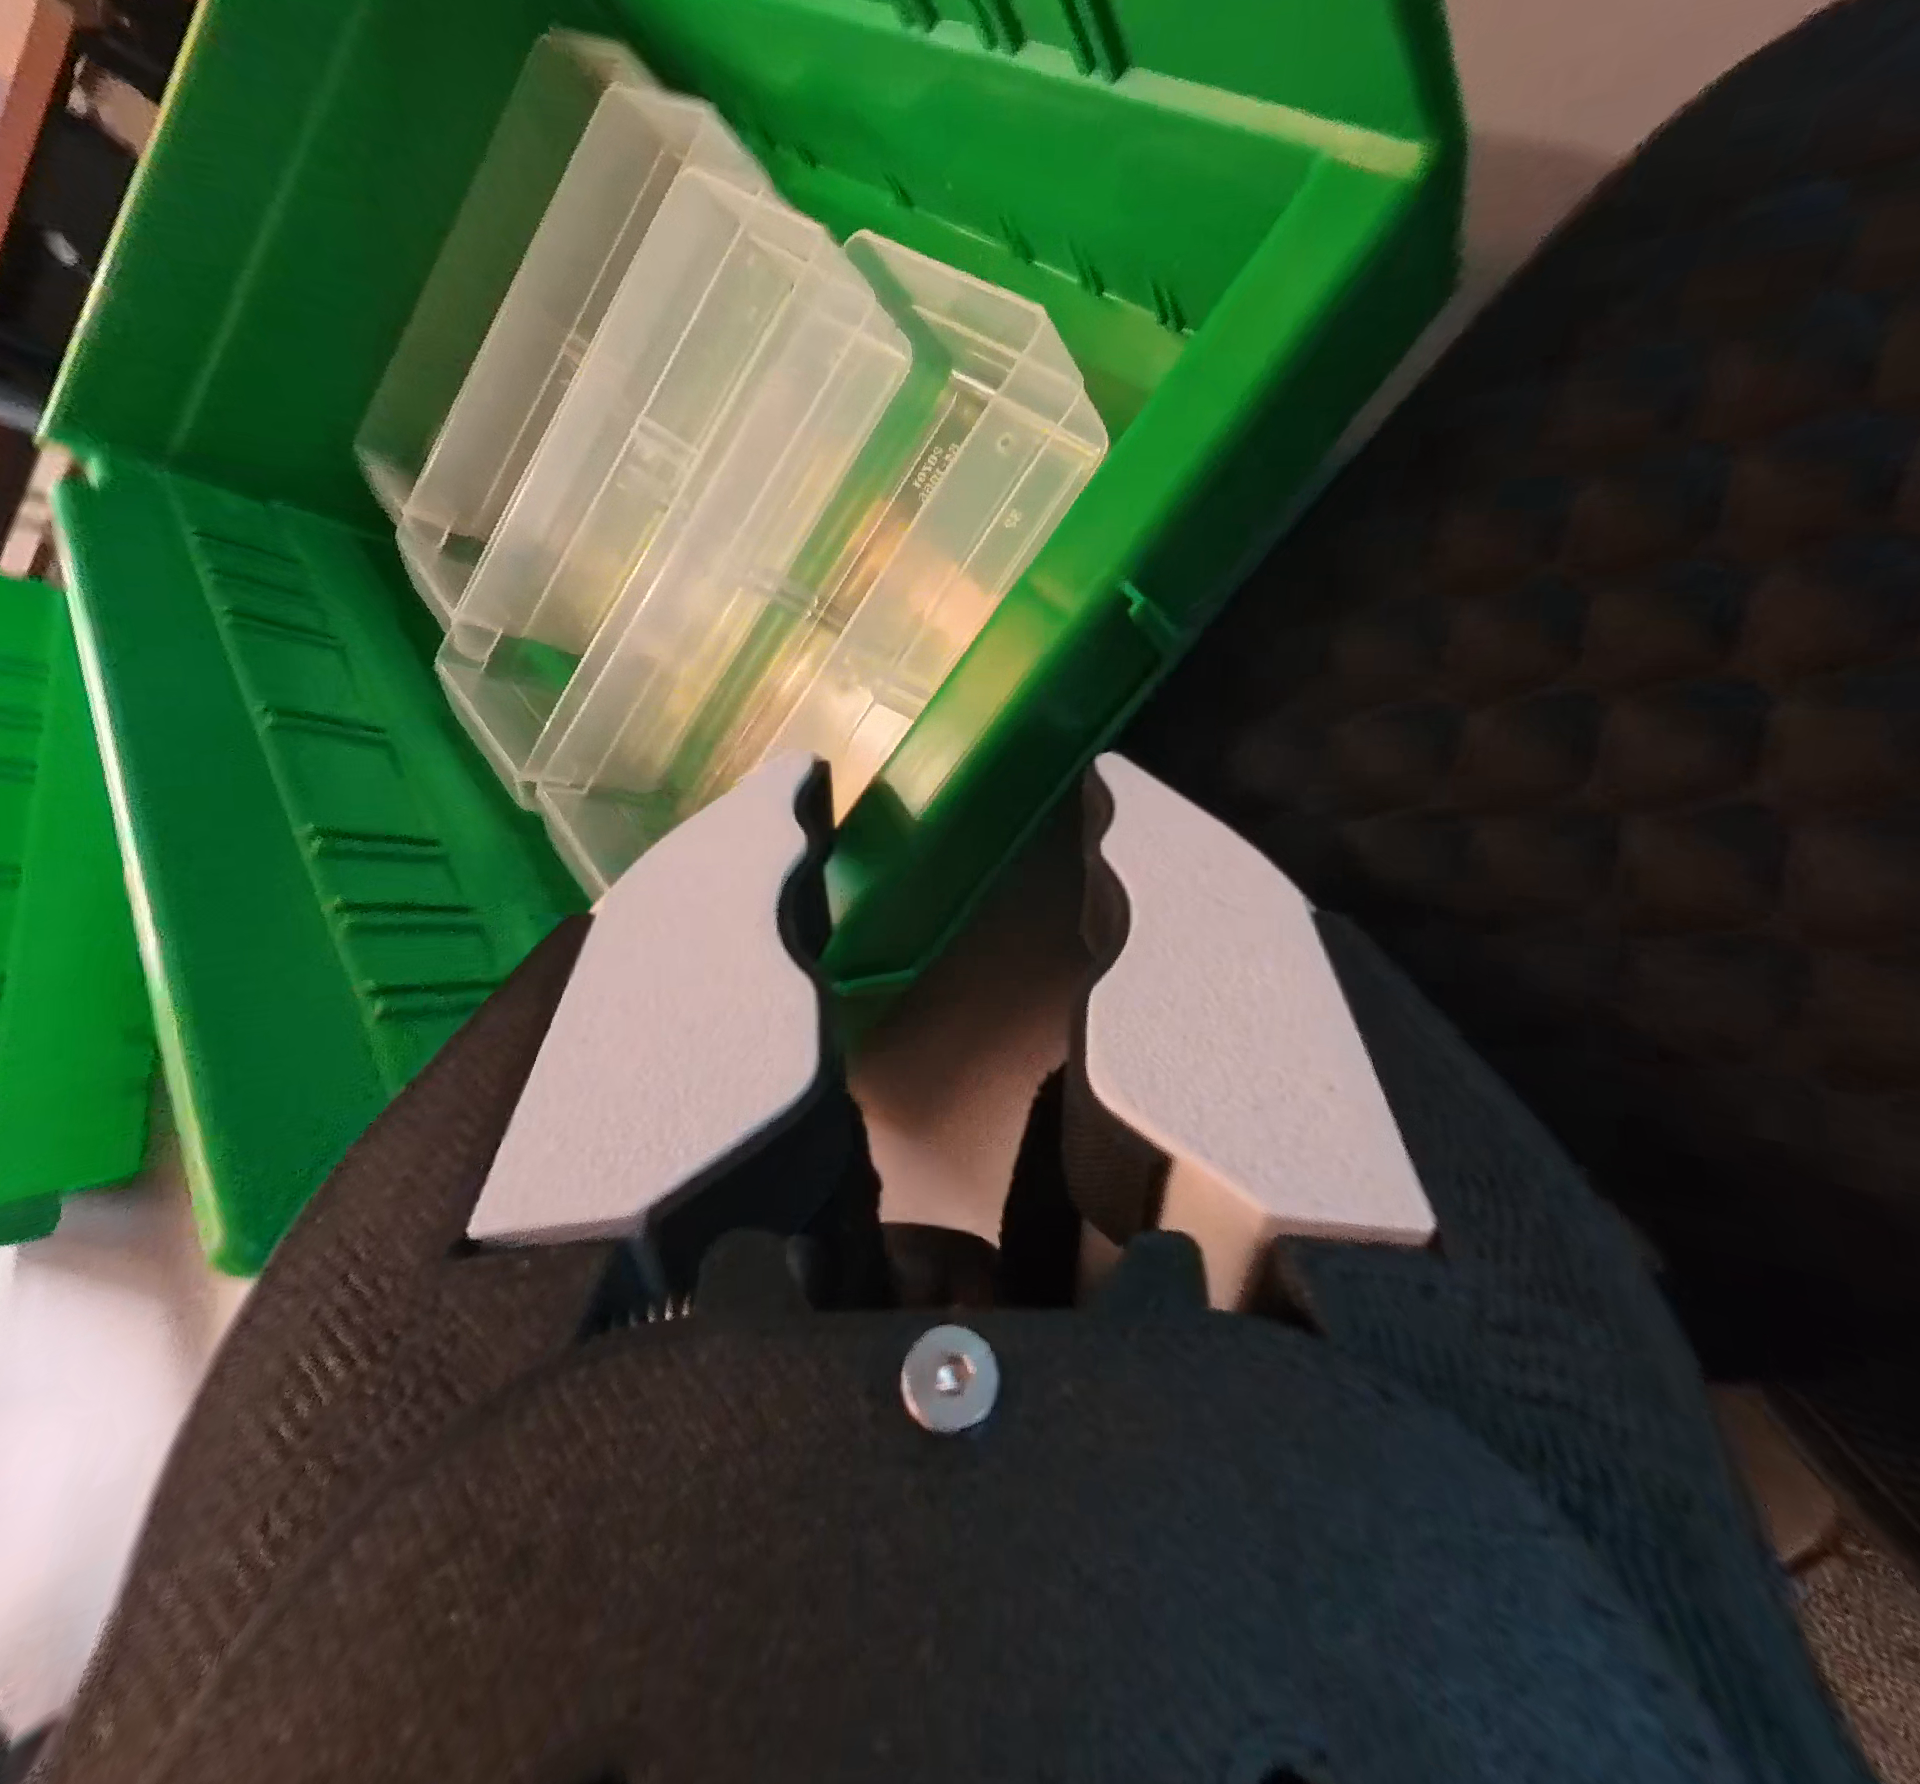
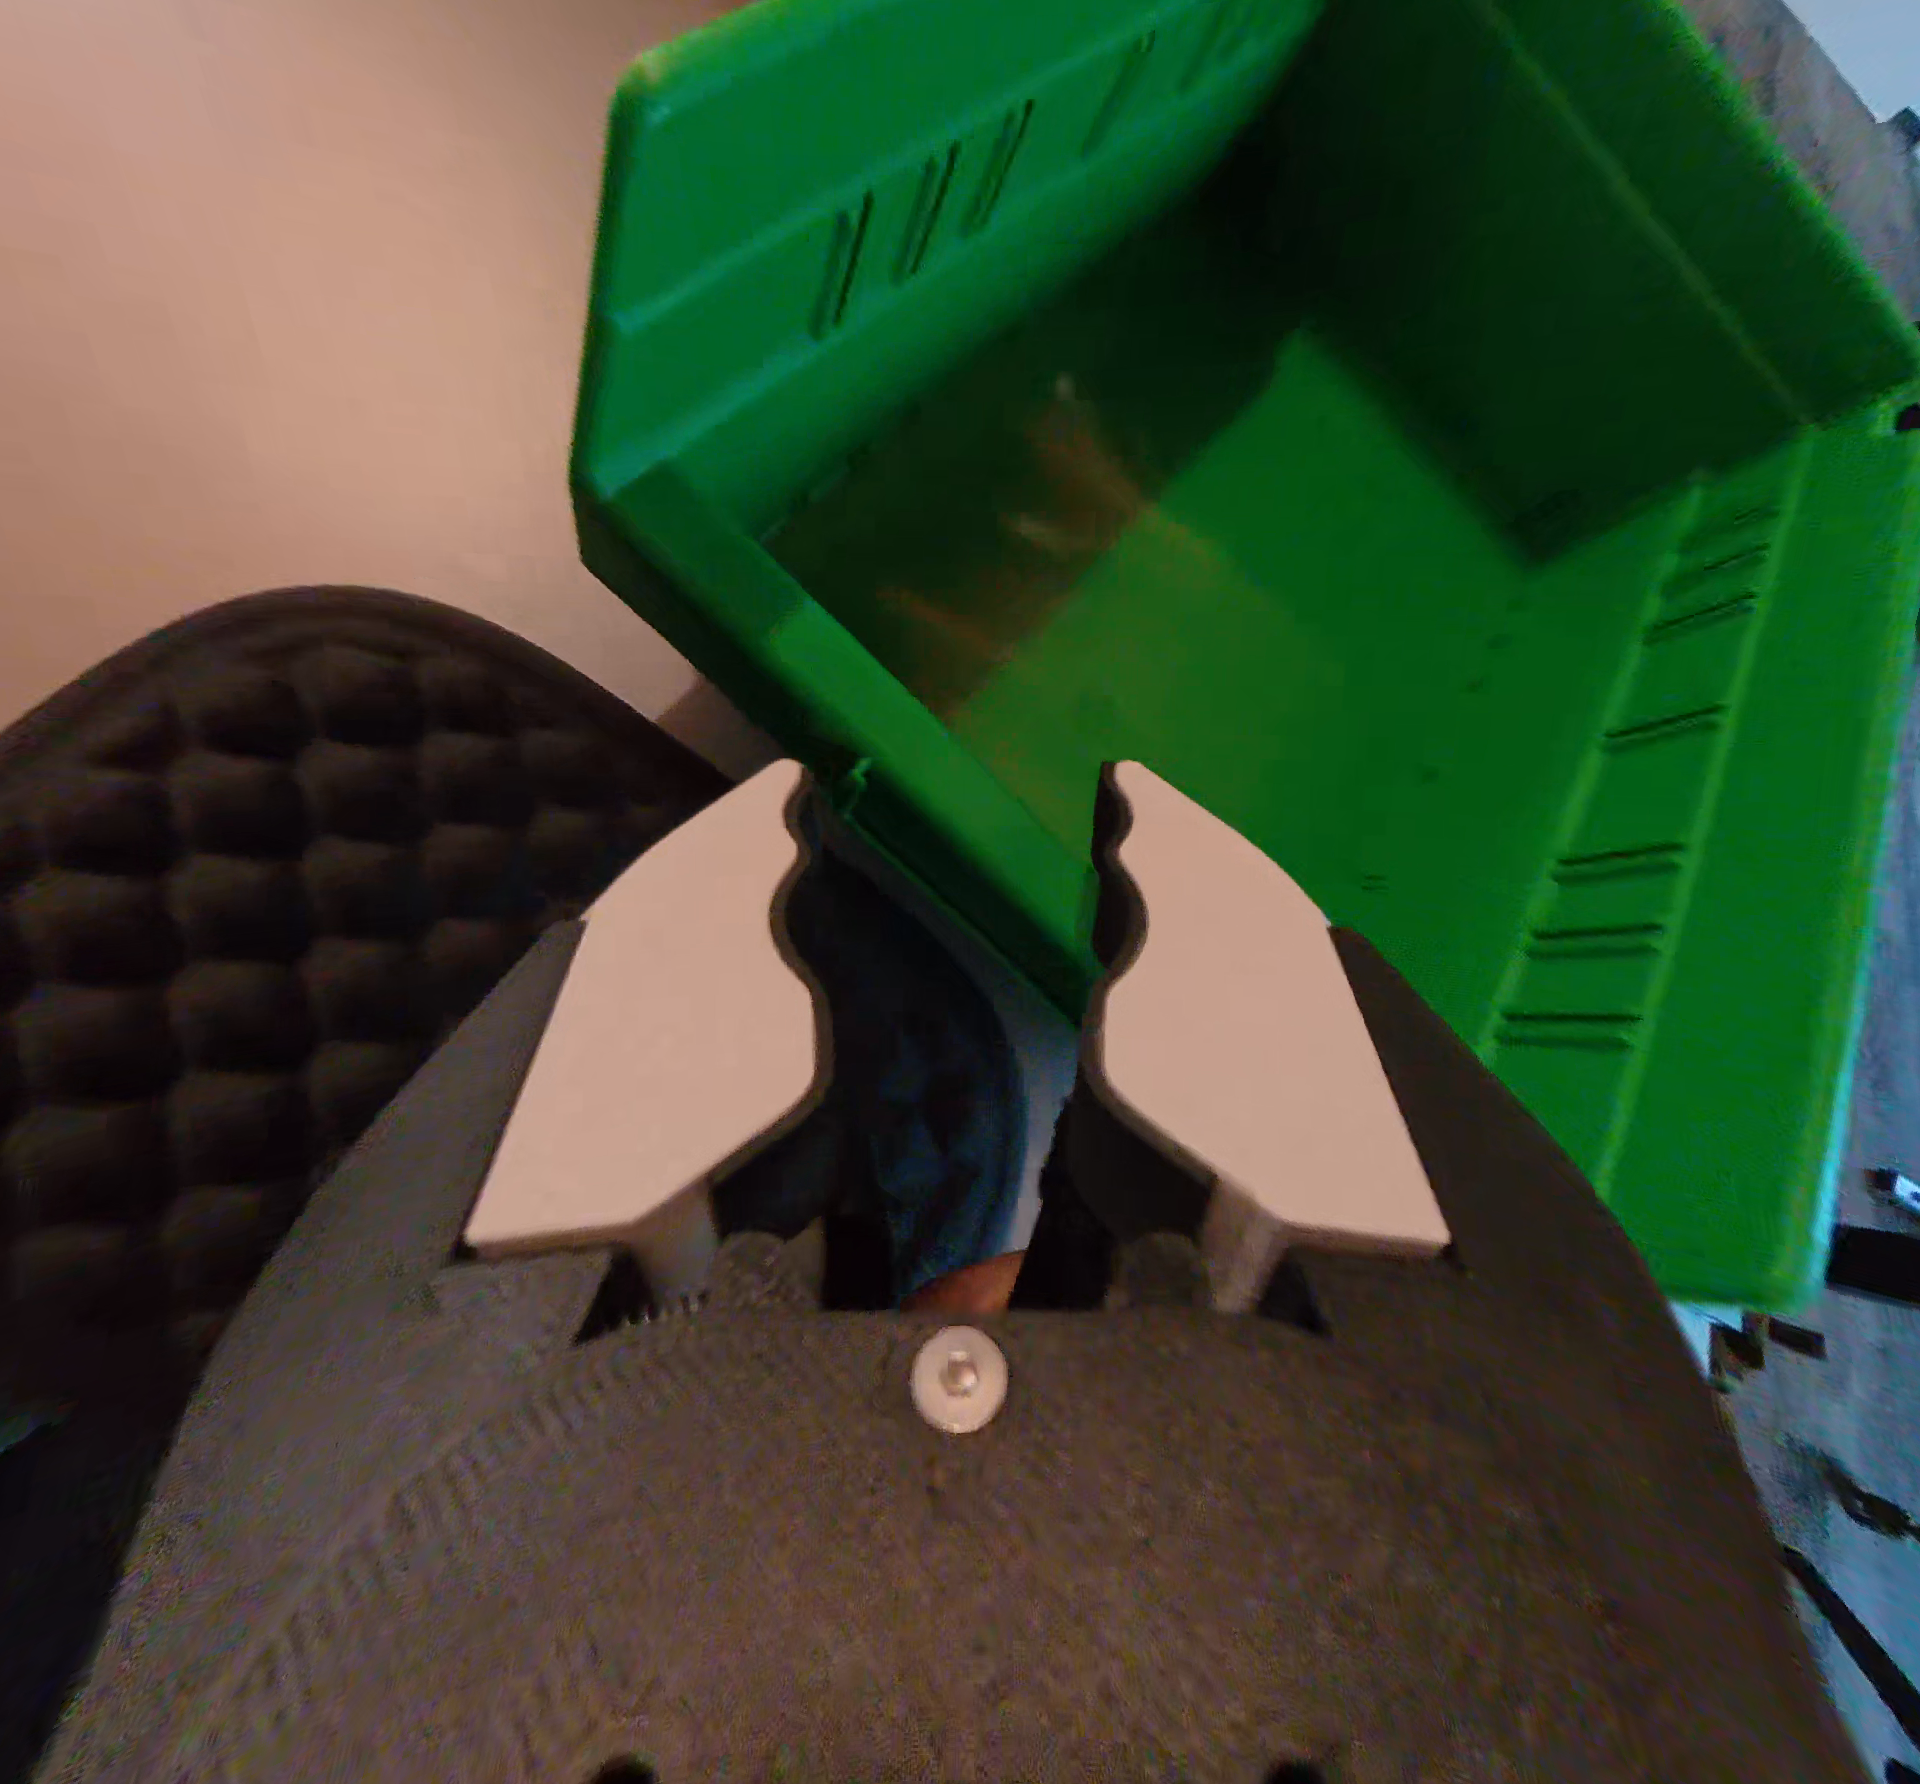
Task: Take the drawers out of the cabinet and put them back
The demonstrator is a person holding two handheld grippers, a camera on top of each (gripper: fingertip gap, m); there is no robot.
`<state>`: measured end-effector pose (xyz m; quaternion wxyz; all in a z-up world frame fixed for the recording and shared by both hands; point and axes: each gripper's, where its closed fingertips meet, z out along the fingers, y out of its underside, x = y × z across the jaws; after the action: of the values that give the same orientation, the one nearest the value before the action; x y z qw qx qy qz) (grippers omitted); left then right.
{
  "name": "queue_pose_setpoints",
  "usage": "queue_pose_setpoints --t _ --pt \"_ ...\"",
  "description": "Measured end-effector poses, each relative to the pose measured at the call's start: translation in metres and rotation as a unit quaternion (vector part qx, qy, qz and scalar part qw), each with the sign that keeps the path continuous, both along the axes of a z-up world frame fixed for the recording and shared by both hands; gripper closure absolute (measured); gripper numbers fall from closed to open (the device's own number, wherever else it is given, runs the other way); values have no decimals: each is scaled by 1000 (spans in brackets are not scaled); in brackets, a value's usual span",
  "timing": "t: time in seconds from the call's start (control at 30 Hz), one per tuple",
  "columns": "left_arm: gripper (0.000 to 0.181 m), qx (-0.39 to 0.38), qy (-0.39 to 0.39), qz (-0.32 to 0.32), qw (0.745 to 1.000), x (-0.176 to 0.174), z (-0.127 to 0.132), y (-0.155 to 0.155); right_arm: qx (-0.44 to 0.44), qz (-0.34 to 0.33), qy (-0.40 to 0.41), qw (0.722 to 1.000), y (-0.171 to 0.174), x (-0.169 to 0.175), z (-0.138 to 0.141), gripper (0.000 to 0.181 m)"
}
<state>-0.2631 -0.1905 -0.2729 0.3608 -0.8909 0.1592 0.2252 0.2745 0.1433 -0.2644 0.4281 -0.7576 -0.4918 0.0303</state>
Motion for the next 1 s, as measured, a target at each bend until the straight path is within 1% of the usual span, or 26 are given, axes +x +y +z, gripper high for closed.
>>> queue_pose_setpoints --t 0.07,0.13,0.27,0.43,0.5,0.53,0.6,0.73,0.77,0.83,0.87,0.93,1.0 --pt "134 0 23 33 999 -15 2 -5 -6 -6 -4 1000 1 -1 -7 132" --pt "135 -4 47 49 998 -25 3 -11 -12 -12 10 1000 1 2 -6 135" --pt "135 8 37 38 999 -22 4 -14 -14 -24 10 1000 4 16 -6 134" --pt "135 -6 34 43 998 -21 4 -21 -19 -27 11 999 2 29 -6 134" --pt "136 1 15 36 999 -15 6 -20 -23 -25 13 999 -1 31 -6 134" --pt "136 19 -2 28 999 -9 12 -18 -28 -23 20 999 -2 31 -4 134" --pt "133 75 -33 4 997 6 31 -8 -35 -5 49 998 -8 23 3 128" --pt "126 141 -56 -28 988 30 63 4 -25 44 110 993 -20 -10 27 119" --pt "125 159 -64 -27 985 34 71 10 -19 47 127 991 -20 -20 33 115" --pt "122 194 -88 -23 977 46 85 30 -20 27 159 987 -16 -38 41 114" --pt "120 202 -97 -22 974 52 87 41 -27 19 169 985 -15 -46 42 114" --pt "117 198 -90 -6 976 57 81 59 -31 6 170 985 -12 -58 37 120" --pt "121 180 -80 3 980 59 68 72 -21 -20 152 988 -4 -58 31 138"
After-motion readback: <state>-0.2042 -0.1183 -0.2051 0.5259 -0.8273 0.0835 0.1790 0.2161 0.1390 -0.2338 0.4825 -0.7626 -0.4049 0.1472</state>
